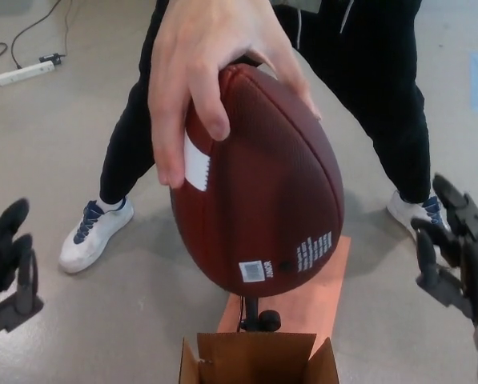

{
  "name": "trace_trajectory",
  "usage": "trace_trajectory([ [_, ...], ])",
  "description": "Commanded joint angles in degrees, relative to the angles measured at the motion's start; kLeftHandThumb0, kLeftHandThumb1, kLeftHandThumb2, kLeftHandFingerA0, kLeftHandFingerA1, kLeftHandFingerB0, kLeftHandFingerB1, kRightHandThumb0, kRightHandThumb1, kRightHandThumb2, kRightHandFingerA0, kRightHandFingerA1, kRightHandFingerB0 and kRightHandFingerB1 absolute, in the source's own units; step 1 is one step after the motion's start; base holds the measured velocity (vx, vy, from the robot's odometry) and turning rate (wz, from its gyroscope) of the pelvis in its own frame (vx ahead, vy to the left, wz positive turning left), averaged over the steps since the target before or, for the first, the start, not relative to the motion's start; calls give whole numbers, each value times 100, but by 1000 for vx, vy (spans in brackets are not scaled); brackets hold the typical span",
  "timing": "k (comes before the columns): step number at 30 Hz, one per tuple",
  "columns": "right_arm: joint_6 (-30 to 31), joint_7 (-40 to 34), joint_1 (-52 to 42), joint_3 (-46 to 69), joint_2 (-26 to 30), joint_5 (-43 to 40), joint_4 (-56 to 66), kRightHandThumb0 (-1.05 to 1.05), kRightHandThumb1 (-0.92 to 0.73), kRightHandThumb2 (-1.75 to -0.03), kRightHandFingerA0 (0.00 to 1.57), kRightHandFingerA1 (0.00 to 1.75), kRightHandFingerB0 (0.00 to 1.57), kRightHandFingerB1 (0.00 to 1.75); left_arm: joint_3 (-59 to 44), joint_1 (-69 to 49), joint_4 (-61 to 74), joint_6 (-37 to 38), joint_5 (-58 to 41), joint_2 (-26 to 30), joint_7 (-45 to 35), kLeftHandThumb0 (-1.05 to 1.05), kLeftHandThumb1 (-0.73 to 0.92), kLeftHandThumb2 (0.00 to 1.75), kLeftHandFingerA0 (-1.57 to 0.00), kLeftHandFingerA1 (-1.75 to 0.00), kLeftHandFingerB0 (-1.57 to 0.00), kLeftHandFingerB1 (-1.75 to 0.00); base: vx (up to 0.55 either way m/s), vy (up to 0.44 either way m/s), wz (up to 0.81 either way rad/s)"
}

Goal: Use both hands to pick up a football from a person and place it into a container beneath

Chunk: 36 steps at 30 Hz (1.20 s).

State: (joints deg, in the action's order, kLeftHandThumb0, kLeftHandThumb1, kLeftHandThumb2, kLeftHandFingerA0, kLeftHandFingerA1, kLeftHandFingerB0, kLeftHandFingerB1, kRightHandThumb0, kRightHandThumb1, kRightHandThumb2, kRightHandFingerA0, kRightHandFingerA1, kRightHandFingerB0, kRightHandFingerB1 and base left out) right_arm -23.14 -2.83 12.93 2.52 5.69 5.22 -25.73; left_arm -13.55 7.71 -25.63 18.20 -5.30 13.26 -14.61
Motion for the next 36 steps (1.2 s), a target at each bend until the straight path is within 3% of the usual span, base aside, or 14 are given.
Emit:
trace_trajectory([
  [1,268,270,-813,-347,-300,-583,3042,-75,-92,-71,35,34,5,20,407,-800,3158,-825,-391,-213,51,-86,90,69,-12,-26,-10,-24,0,0,0],
  [4,510,389,-930,-599,-365,-559,3398,-82,-79,-110,23,47,1,20,571,-895,3623,-988,-469,-246,-4,-86,90,69,-12,-25,-9,-24,0,0,0],
  [6,631,460,-978,-736,-395,-568,3543,-74,-92,-70,24,33,1,15,645,-959,3827,-1076,-474,-278,-3,-85,91,68,-12,-27,-7,-25,0,0,0],
  [9,679,520,-1025,-942,-439,-424,3625,-72,-92,-71,24,33,1,13,769,-1072,4118,-1231,-452,-328,5,-84,73,109,-8,-37,-6,-27,0,0,0],
  [16,860,581,-1122,-1349,-521,-184,3762,-76,-91,-71,25,32,0,18,1136,-1180,4542,-1410,-484,-375,-101,-82,92,68,-11,-26,-6,-23,0,0,0],
  [17,907,559,-1115,-1387,-540,-141,3786,-79,-78,-110,21,48,0,22,1191,-1177,4590,-1458,-443,-408,-67,-82,92,68,-11,-27,-6,-24,0,0,0],
  [18,929,553,-1115,-1455,-567,-118,3804,-77,-92,-70,27,33,2,19,1283,-1182,4682,-1537,-396,-438,-38,-83,92,68,-11,-27,-6,-25,0,0,0],
  [21,981,571,-1132,-1620,-619,-99,3875,-79,-92,-70,27,32,1,19,1509,-1180,4878,-1591,-276,-529,12,-79,71,109,-4,-40,-3,-31,0,0,0],
  [22,1007,571,-1159,-1678,-642,-98,3923,-85,-77,-109,20,47,2,20,1611,-1199,5004,-1663,-219,-560,47,-85,72,109,-10,-43,-3,-32,0,0,0],
  [23,1029,569,-1171,-1717,-654,-100,3959,-80,-91,-68,28,31,3,21,1685,-1205,5096,-1713,-190,-585,76,-84,72,109,-5,-41,-1,-30,0,0,0],
  [25,1059,556,-1156,-1776,-679,-87,3993,-83,-76,-110,20,47,0,21,1804,-1203,5249,-1768,-104,-613,110,-81,70,109,-4,-40,-2,-27,0,0,0],
  [26,1085,547,-1156,-1794,-679,-59,4017,-80,-92,-70,28,31,2,21,1839,-1209,5299,-1792,-65,-609,120,-81,70,110,-4,-40,-2,-26,0,0,0],
  [28,1160,538,-1162,-1856,-679,12,4089,-81,-75,-108,18,46,3,24,1956,-1208,5428,-1887,-20,-626,143,-80,69,109,-4,-40,-2,-26,0,0,0],
  [36,1419,460,-1210,-2077,-721,89,4244,-78,-74,-109,11,45,1,26,2293,-1158,5594,-2179,-48,-649,240,-78,69,109,-4,-39,-3,-28,0,0,0],
])
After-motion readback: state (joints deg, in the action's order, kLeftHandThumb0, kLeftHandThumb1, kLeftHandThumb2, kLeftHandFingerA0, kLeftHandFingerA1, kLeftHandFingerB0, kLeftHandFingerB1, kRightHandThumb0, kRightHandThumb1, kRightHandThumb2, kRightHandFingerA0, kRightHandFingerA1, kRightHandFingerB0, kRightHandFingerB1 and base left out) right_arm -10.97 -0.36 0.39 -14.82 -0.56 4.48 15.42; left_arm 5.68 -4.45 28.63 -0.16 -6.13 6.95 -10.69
